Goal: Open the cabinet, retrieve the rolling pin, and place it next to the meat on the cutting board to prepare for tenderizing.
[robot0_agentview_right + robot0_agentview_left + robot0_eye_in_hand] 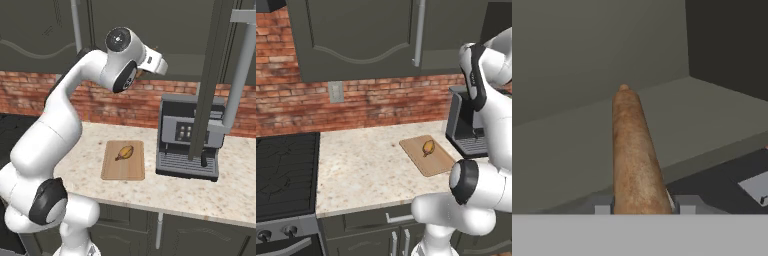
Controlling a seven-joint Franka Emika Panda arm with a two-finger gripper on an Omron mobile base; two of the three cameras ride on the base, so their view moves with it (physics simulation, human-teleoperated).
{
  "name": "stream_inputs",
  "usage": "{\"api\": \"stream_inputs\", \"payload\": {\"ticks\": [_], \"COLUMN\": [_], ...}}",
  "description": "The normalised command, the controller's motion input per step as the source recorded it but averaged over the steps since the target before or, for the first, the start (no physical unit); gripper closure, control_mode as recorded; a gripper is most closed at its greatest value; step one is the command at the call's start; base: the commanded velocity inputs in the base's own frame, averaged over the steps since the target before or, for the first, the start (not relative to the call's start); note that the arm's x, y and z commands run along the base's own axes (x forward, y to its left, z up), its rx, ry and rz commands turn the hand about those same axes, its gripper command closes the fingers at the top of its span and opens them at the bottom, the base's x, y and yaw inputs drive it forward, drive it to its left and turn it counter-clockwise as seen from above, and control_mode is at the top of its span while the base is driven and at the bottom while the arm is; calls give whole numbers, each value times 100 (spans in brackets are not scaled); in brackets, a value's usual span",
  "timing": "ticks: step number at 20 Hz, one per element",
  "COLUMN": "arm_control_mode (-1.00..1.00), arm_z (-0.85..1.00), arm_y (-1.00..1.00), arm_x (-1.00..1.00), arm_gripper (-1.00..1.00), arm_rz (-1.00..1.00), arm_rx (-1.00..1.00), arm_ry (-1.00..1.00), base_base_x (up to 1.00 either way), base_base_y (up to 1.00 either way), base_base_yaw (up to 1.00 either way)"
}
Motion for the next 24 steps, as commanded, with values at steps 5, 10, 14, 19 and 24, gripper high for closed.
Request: {"api": "stream_inputs", "payload": {"ticks": [5, 10, 14, 19, 24], "arm_control_mode": [-100, -100, -100, -100, -100], "arm_z": [0, -7, -18, -21, -40], "arm_y": [72, 67, 52, 23, 29], "arm_x": [-86, -71, -46, -27, -11], "arm_gripper": [100, 100, 100, 100, 100], "arm_rz": [0, 5, 14, 23, 25], "arm_rx": [-4, -8, -8, -5, -5], "arm_ry": [0, 2, 6, 6, 8], "base_base_x": [0, 0, 0, 0, 0], "base_base_y": [0, 0, 0, 0, 0], "base_base_yaw": [0, 0, 0, 0, 0]}}
